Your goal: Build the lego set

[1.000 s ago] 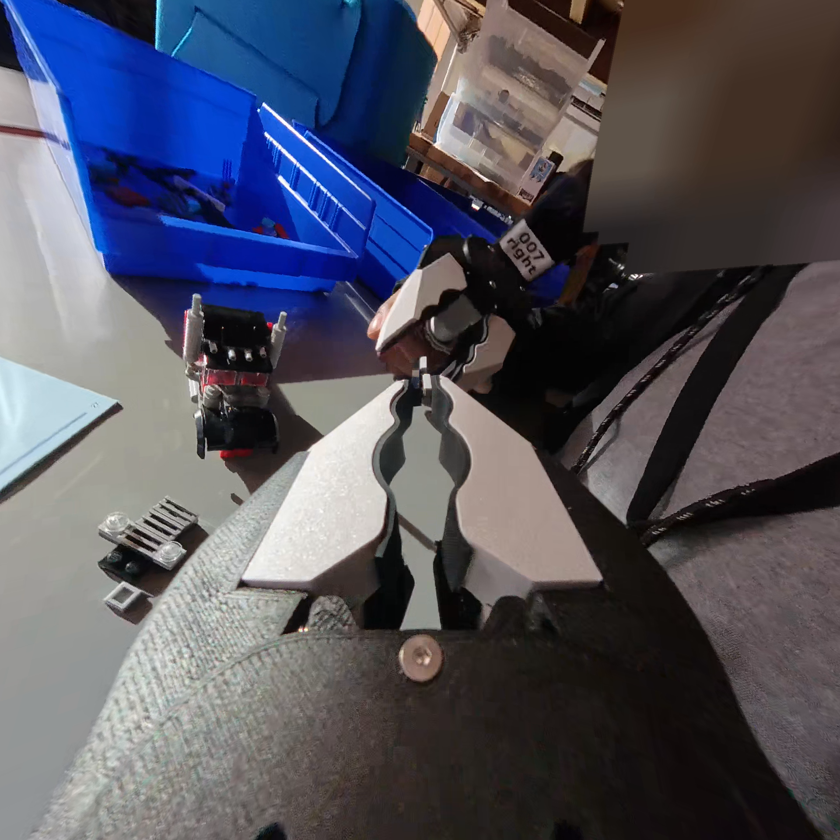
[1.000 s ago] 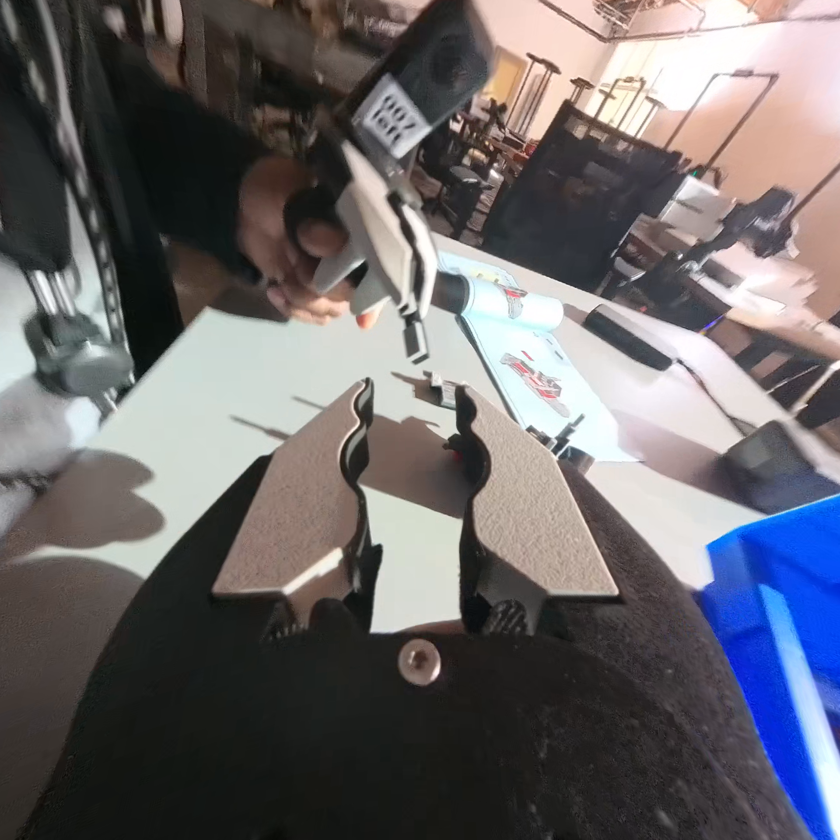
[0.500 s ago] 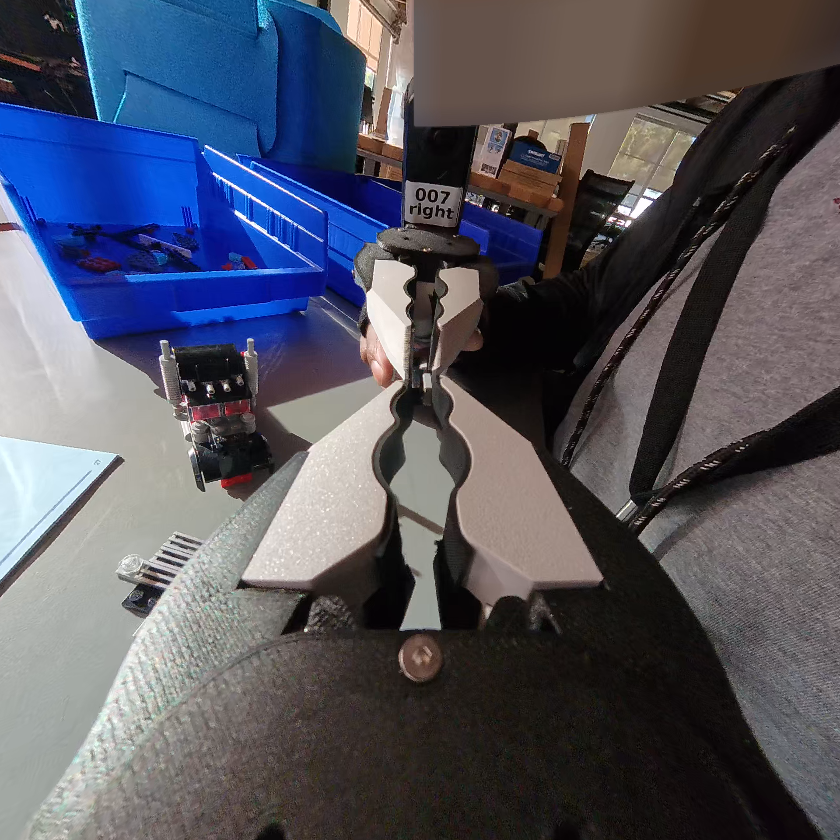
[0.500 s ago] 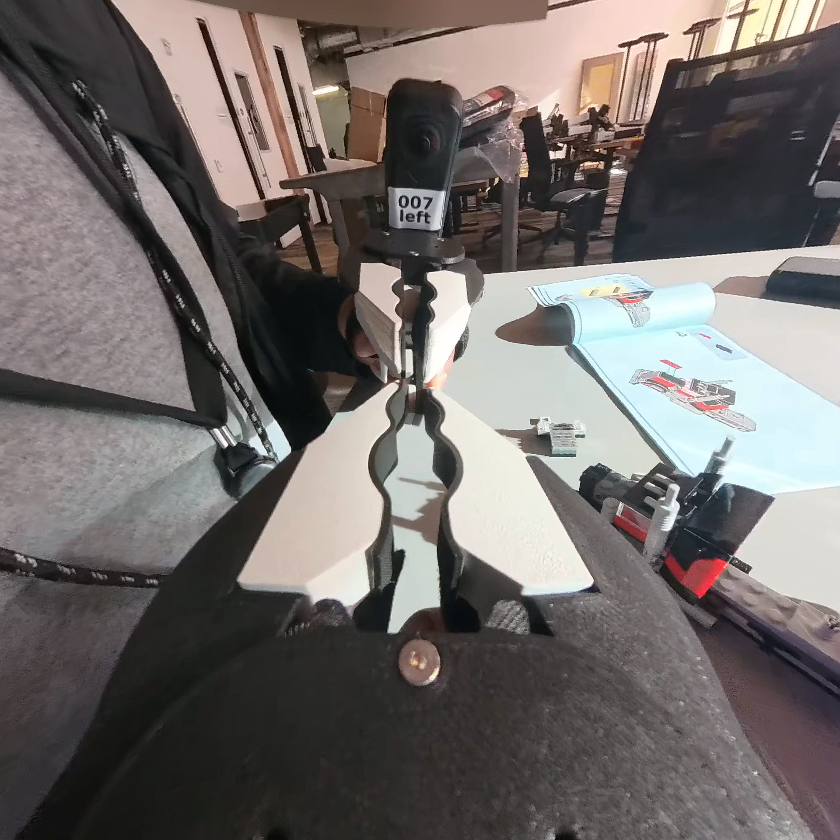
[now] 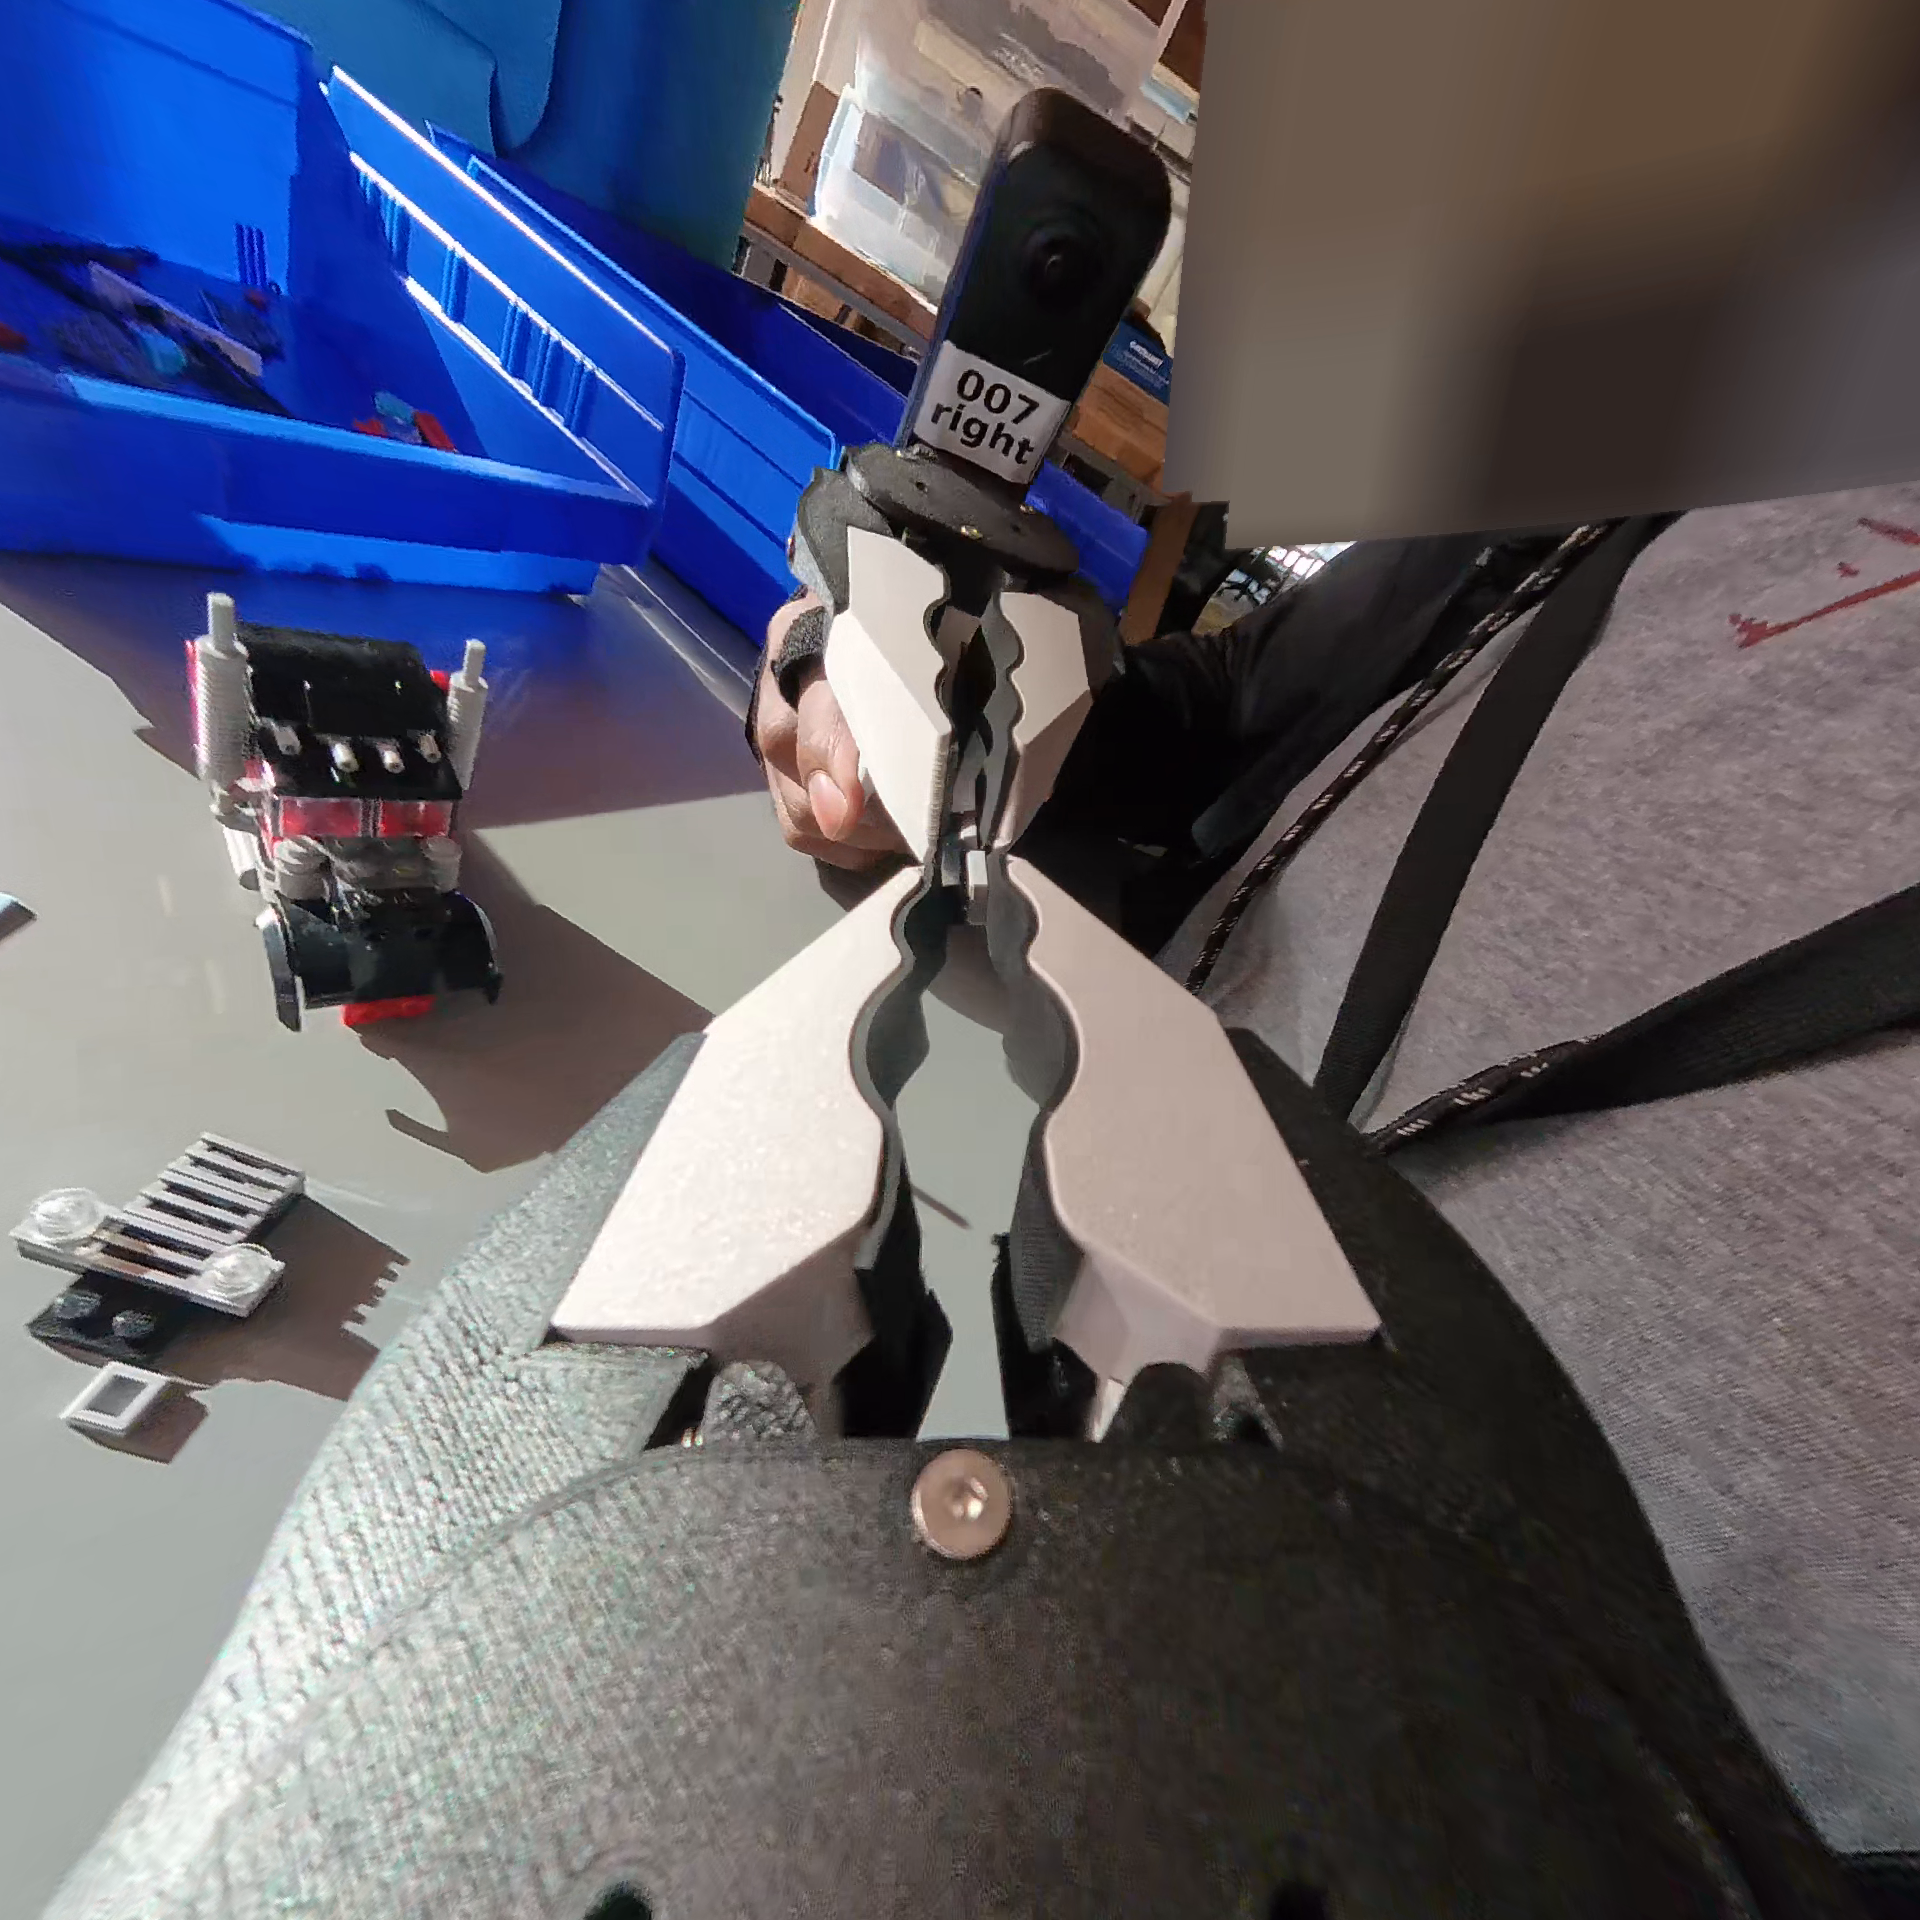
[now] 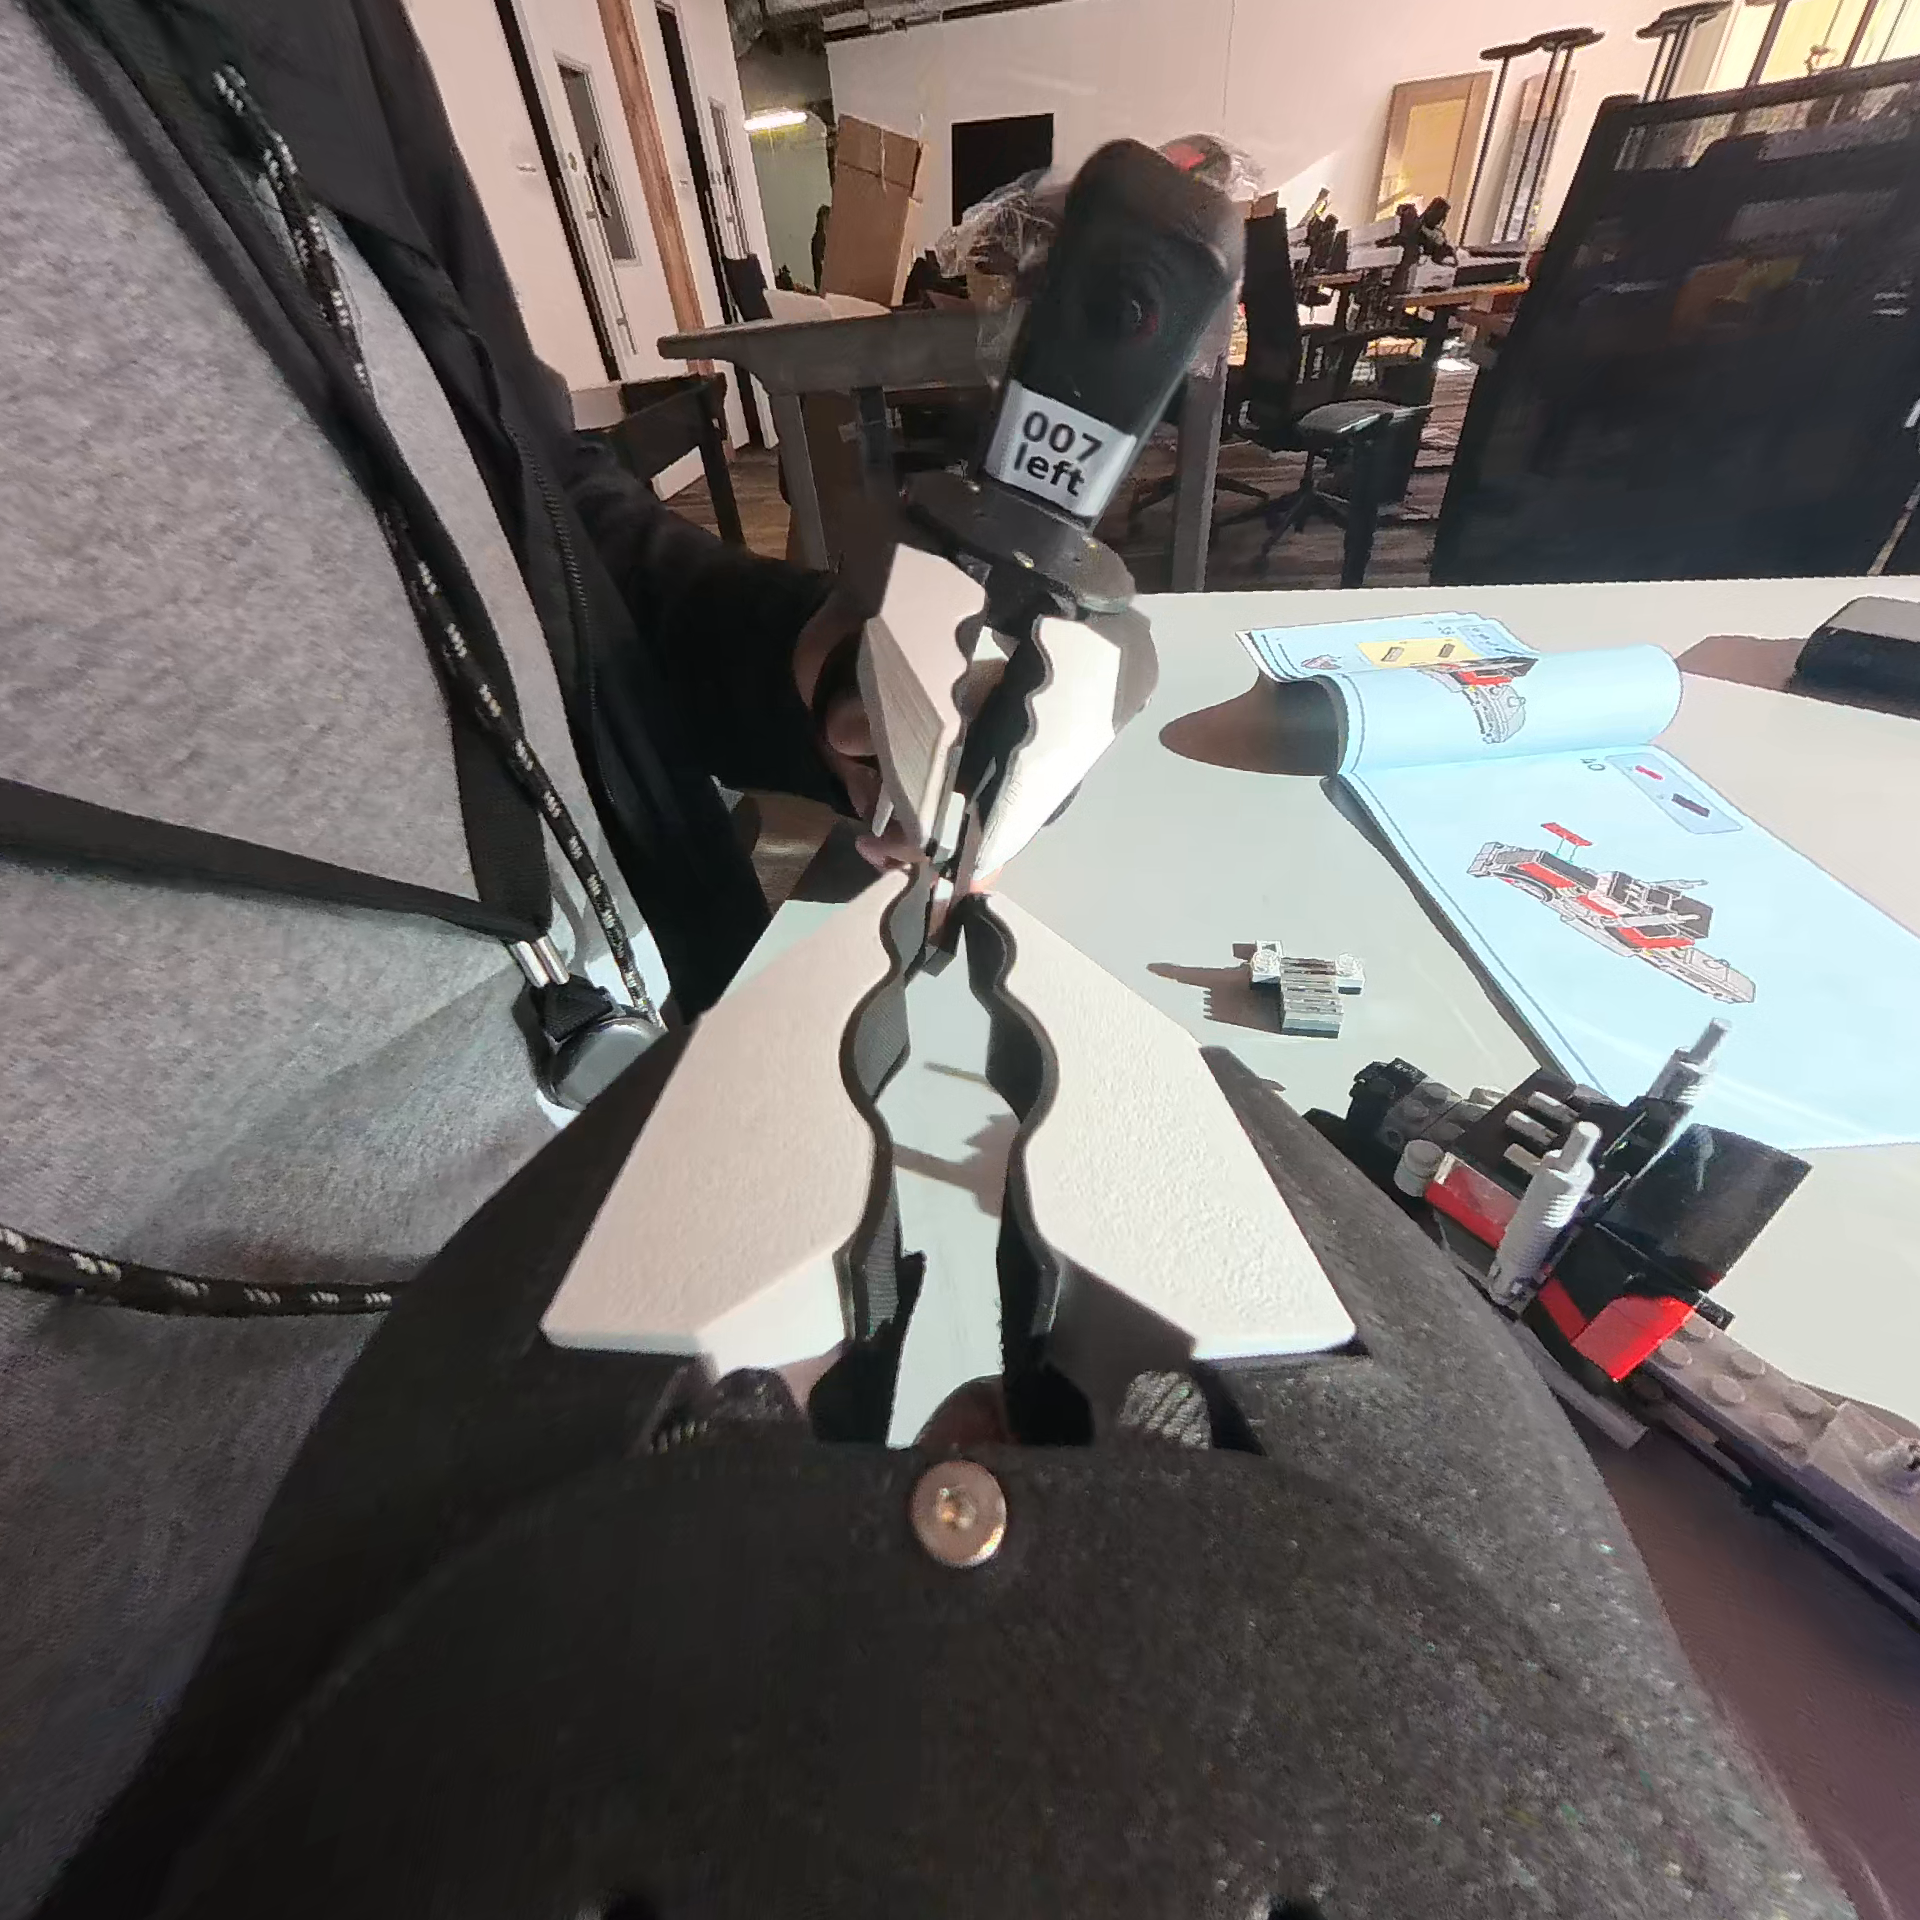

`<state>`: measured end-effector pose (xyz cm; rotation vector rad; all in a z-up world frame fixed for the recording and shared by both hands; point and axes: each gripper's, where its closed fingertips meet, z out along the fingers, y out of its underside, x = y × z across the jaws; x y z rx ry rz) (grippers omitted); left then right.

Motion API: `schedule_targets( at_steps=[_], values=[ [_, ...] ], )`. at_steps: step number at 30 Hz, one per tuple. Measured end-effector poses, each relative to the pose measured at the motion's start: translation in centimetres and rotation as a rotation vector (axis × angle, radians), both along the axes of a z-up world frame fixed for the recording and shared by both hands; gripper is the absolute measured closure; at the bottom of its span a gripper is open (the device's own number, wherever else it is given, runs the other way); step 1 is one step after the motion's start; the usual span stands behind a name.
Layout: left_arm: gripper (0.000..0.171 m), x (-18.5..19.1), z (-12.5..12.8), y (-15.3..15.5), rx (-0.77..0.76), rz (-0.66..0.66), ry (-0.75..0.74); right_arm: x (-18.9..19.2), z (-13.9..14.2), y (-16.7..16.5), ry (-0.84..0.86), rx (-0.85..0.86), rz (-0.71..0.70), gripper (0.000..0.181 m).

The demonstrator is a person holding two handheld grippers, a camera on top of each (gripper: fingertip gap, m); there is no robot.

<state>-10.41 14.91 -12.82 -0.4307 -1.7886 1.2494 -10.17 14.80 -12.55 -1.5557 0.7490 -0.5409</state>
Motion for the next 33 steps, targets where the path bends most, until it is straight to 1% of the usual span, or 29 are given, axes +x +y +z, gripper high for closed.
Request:
schedule_targets(
  at_steps=[5, 10, 11, 13, 14, 17, 20, 23, 25, 27, 30, 33],
  values=[
    [0.162, 0.1, 0.0, -0.2, 0.093, -0.003, 0.147, 0.1, 0.1, -0.3, -0.014, -0.011, -0.026, 0.173],
    [0.158, 1.0, 0.6, -1.0, 0.13, 0.063, 0.257, 0.9, 0.3, -1.2, 0.001, 0.041, -0.101, 0.174],
    [0.154, 1.2, 0.8, -1.1, 0.134, 0.074, 0.285, 1.1, 0.3, -1.5, 0.003, 0.047, -0.127, 0.174],
    [0.131, 2.0, 0.6, -1.7, 0.165, 0.125, 0.339, 1.5, 0.4, -2.2, 0.0, 0.053, -0.188, 0.174],
    [0.127, 2.4, 0.6, -1.9, 0.177, 0.149, 0.374, 1.6, 0.5, -2.6, -0.004, 0.056, -0.22, 0.174],
    [0.132, 3.2, 1.0, -2.4, 0.184, 0.205, 0.485, 2.1, 0.7, -3.2, 0.004, 0.097, -0.288, 0.174],
    [0.135, 3.7, 1.1, -2.9, 0.157, 0.269, 0.493, 2.6, 0.9, -3.6, 0.037, 0.198, -0.35, 0.174],
    [0.138, 4.0, 1.2, -3.7, 0.129, 0.331, 0.501, 3.0, 1.6, -4.0, 0.063, 0.386, -0.41, 0.174],
    [0.144, 4.3, 1.5, -4.2, 0.118, 0.367, 0.557, 3.3, 2.0, -4.5, 0.077, 0.531, -0.448, 0.174],
    [0.149, 4.6, 2.1, -4.5, 0.094, 0.389, 0.642, 3.6, 2.3, -4.6, 0.072, 0.636, -0.473, 0.175],
    [0.155, 5.1, 2.6, -4.7, 0.069, 0.405, 0.737, 4.1, 2.1, -4.6, 0.065, 0.699, -0.501, 0.175],
    [0.157, 5.2, 2.8, -4.6, 0.049, 0.401, 0.762, 4.3, 2.2, -4.6, 0.041, 0.678, -0.528, 0.175]
  ],
)
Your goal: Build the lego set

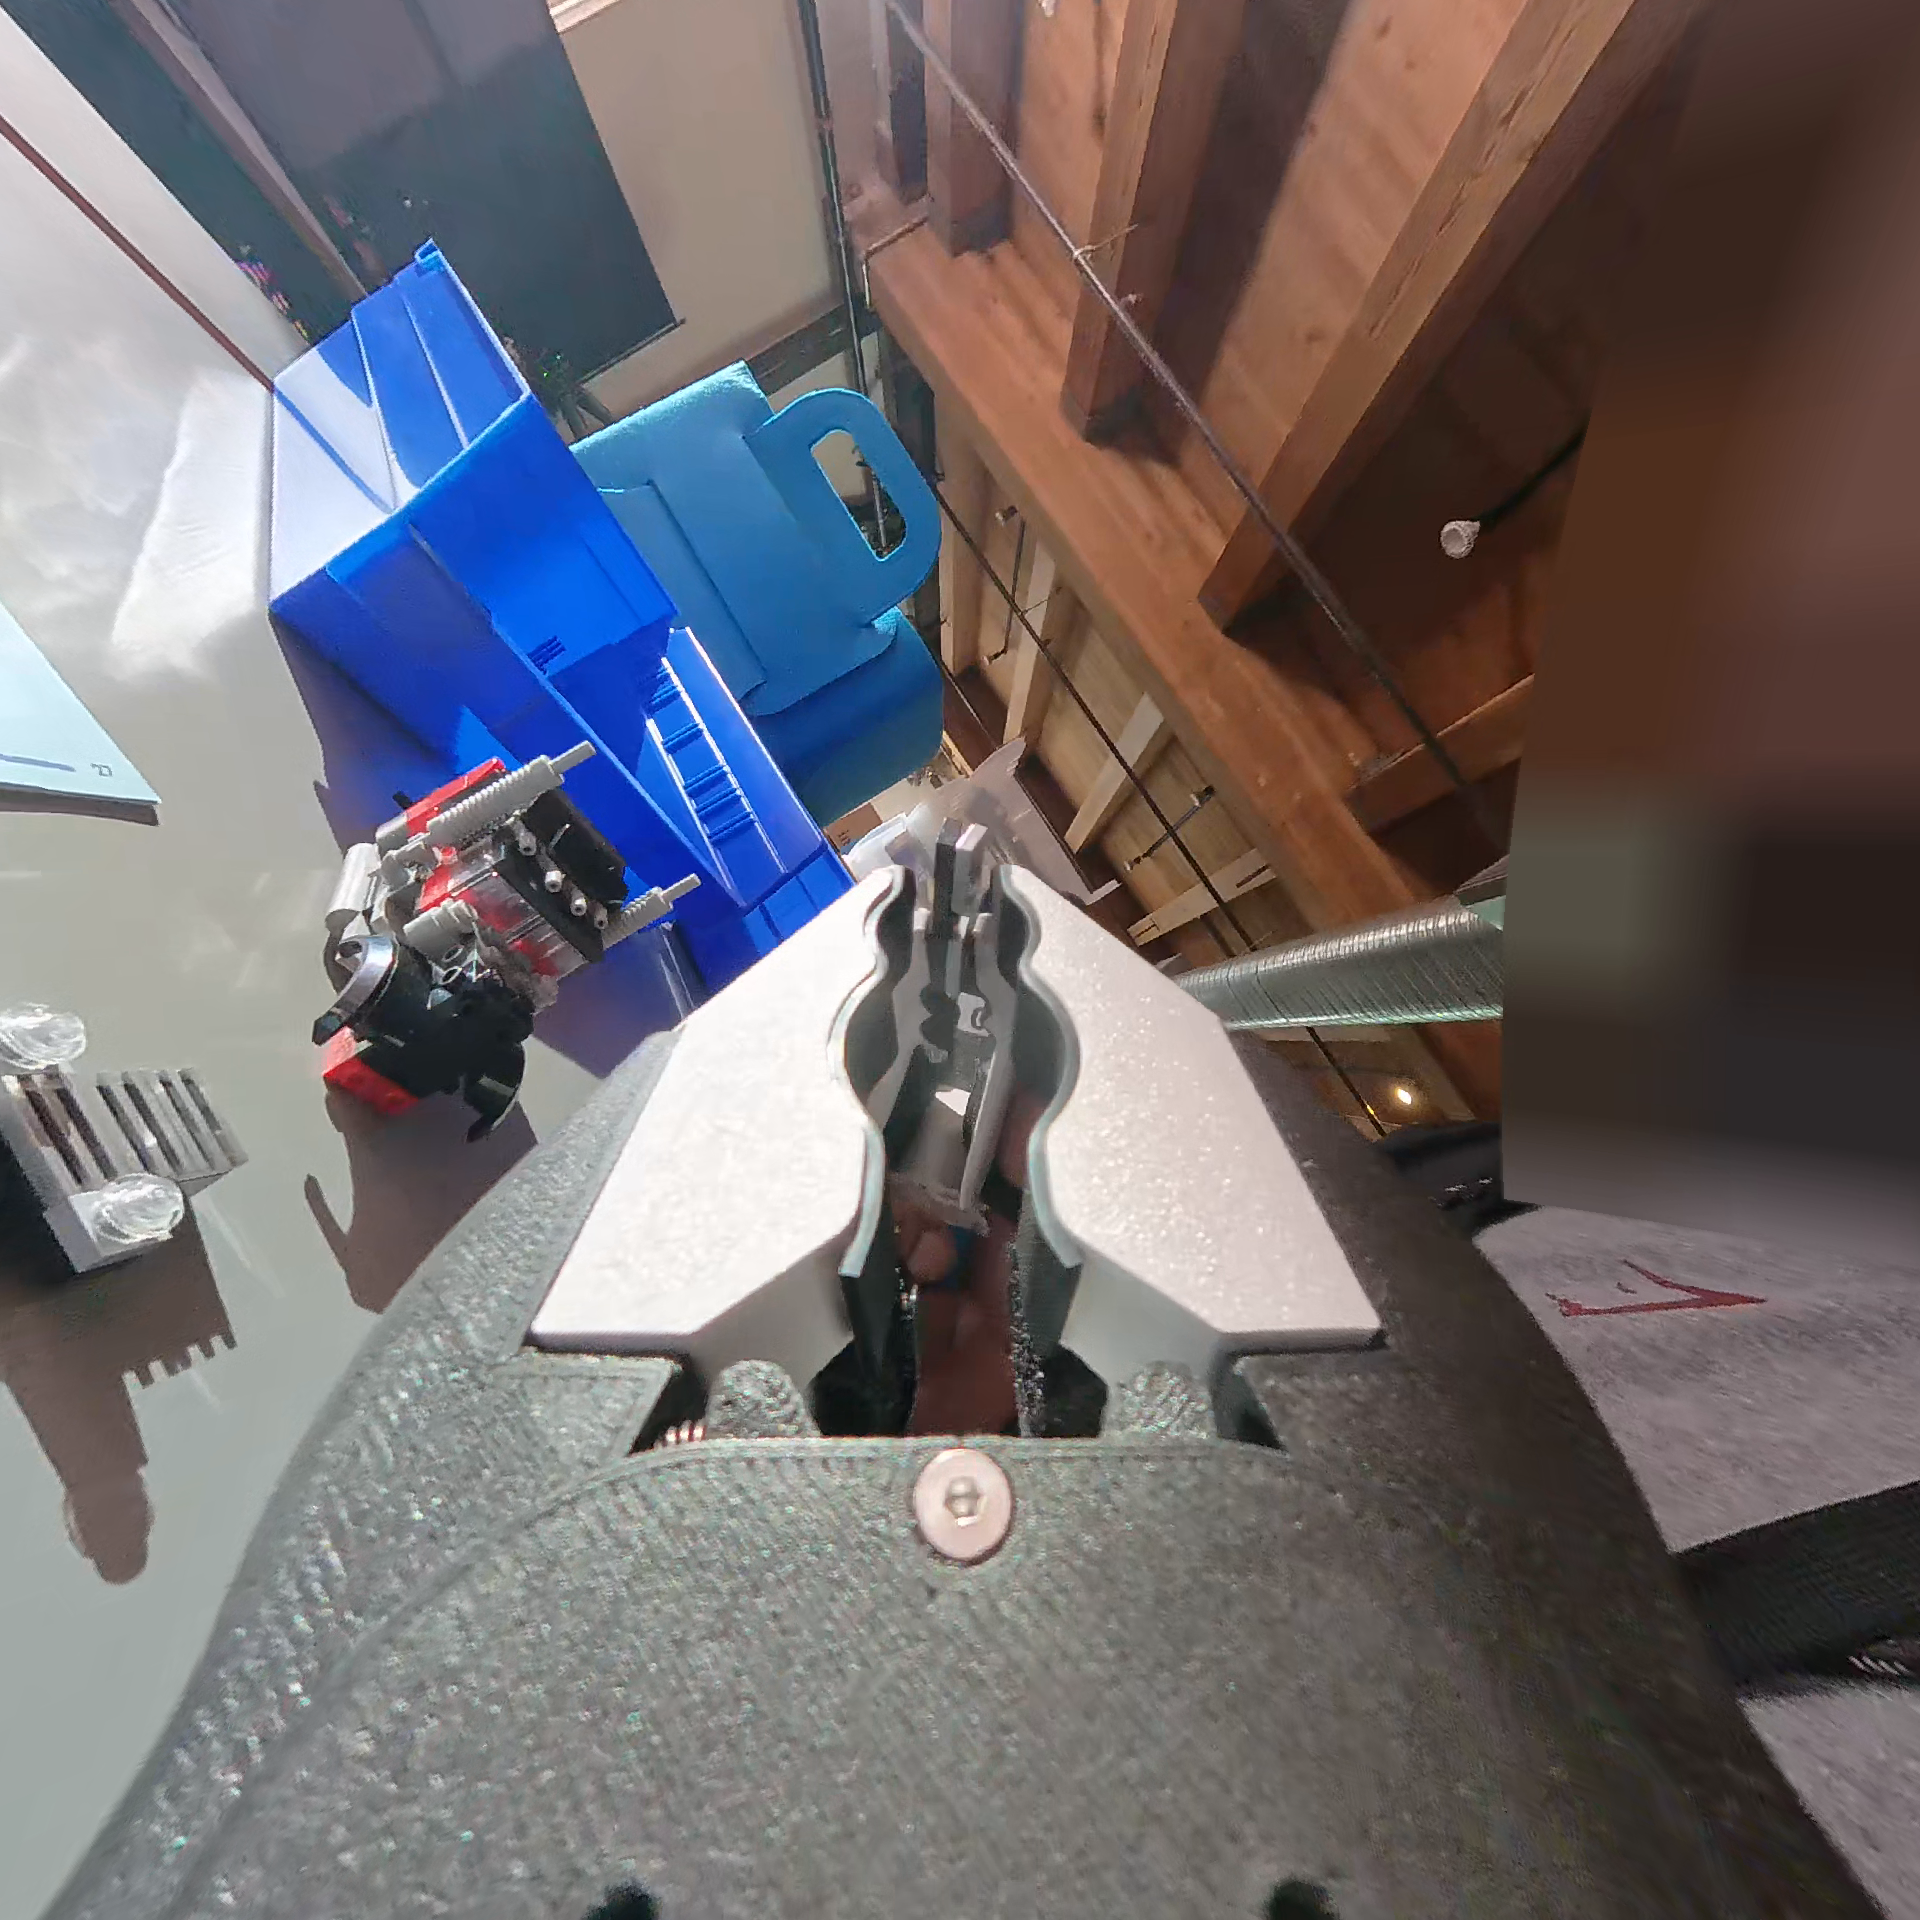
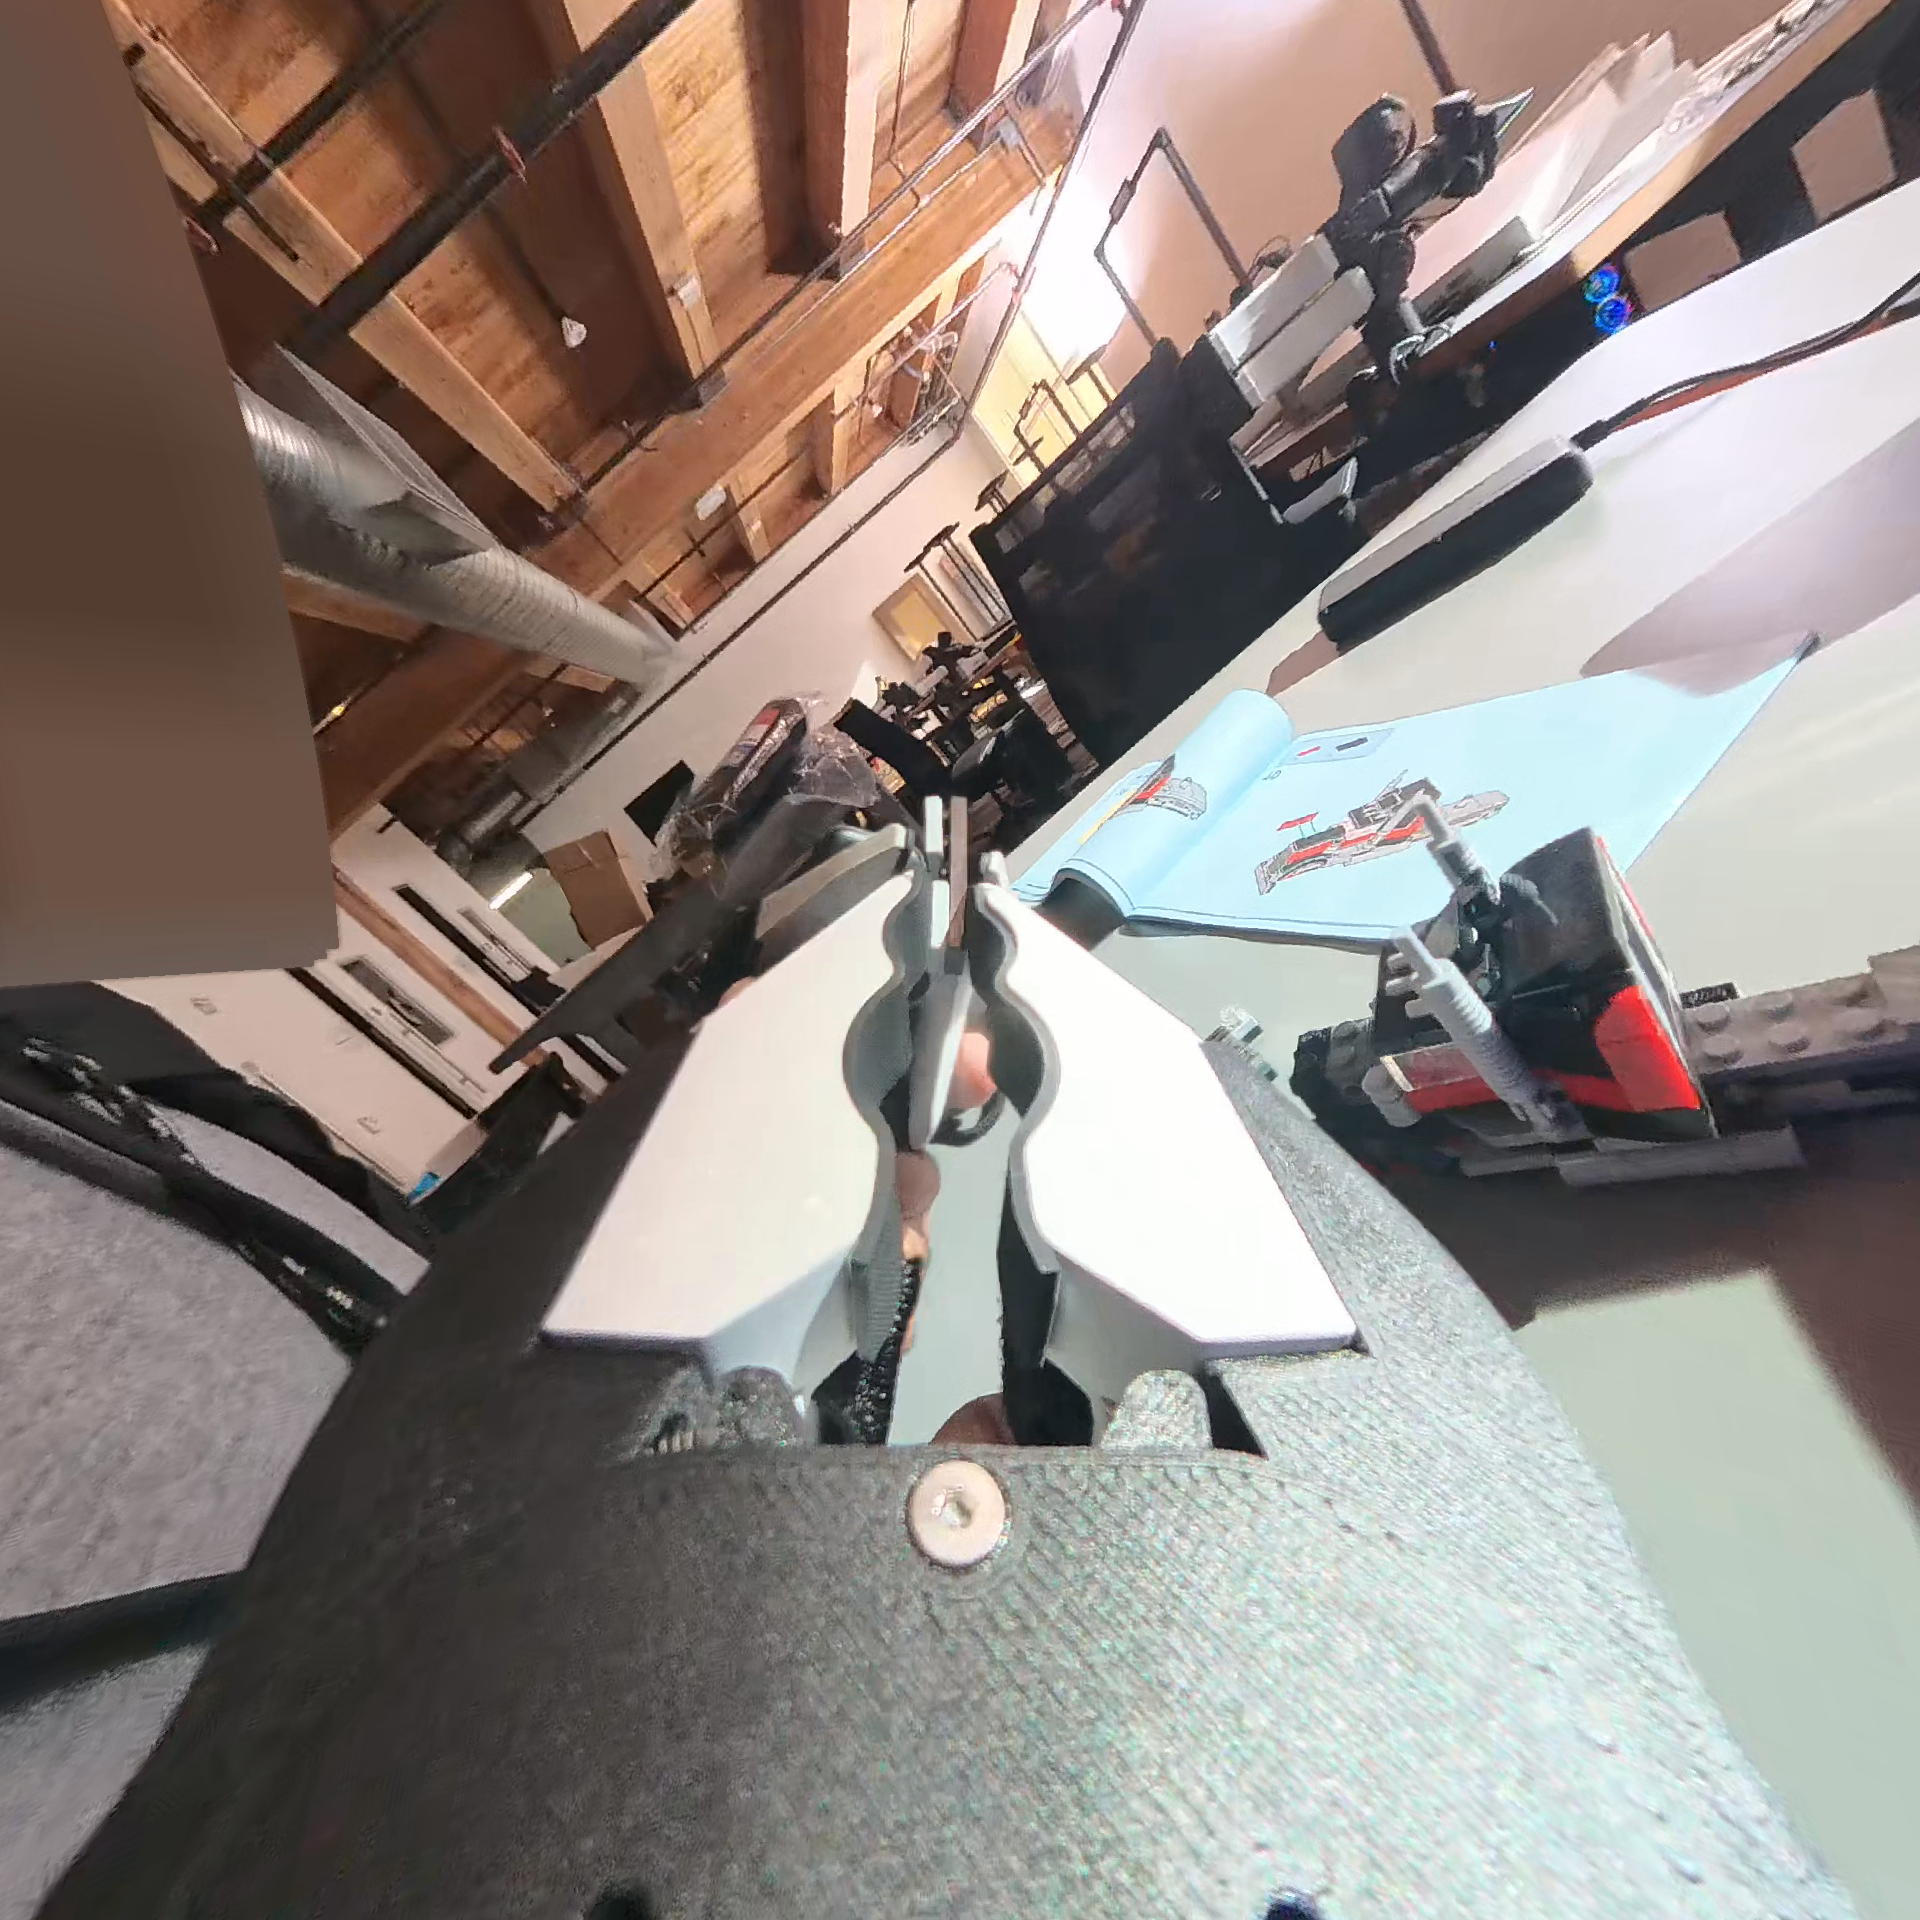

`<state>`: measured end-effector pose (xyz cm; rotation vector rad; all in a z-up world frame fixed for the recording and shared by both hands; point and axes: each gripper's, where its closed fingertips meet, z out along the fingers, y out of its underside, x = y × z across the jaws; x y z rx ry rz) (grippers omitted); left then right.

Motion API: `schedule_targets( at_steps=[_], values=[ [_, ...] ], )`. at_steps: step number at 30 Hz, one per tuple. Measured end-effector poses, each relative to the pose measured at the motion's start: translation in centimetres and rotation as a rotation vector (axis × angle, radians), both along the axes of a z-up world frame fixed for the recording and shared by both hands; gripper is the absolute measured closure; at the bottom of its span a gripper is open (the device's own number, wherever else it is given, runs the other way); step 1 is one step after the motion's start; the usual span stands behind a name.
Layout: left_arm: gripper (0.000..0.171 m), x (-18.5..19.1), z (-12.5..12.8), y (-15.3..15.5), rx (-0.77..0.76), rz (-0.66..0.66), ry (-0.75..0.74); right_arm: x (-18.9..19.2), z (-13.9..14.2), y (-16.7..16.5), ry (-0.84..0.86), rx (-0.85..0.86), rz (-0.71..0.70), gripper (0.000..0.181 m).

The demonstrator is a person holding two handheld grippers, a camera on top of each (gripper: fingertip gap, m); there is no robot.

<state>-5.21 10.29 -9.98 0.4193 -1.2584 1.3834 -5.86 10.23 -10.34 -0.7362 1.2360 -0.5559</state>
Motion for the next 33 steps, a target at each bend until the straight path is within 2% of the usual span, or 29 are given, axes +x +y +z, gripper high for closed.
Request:
schedule_targets(
  at_steps=[10, 22, 33],
  values=[
    [0.161, 0.4, 0.4, 0.3, -0.03, 0.008, 0.035, 0.5, -0.4, 1.1, 0.037, -0.207, -0.028, 0.174],
    [0.163, 0.2, 0.7, 0.6, -0.059, -0.003, 0.009, 0.2, 0.4, 1.8, 0.004, -0.333, -0.049, 0.174],
    [0.163, 0.1, 0.4, 0.6, -0.027, 0.0, -0.041, 0.2, 0.2, 1.8, 0.015, -0.368, -0.06, 0.174]
  ],
)
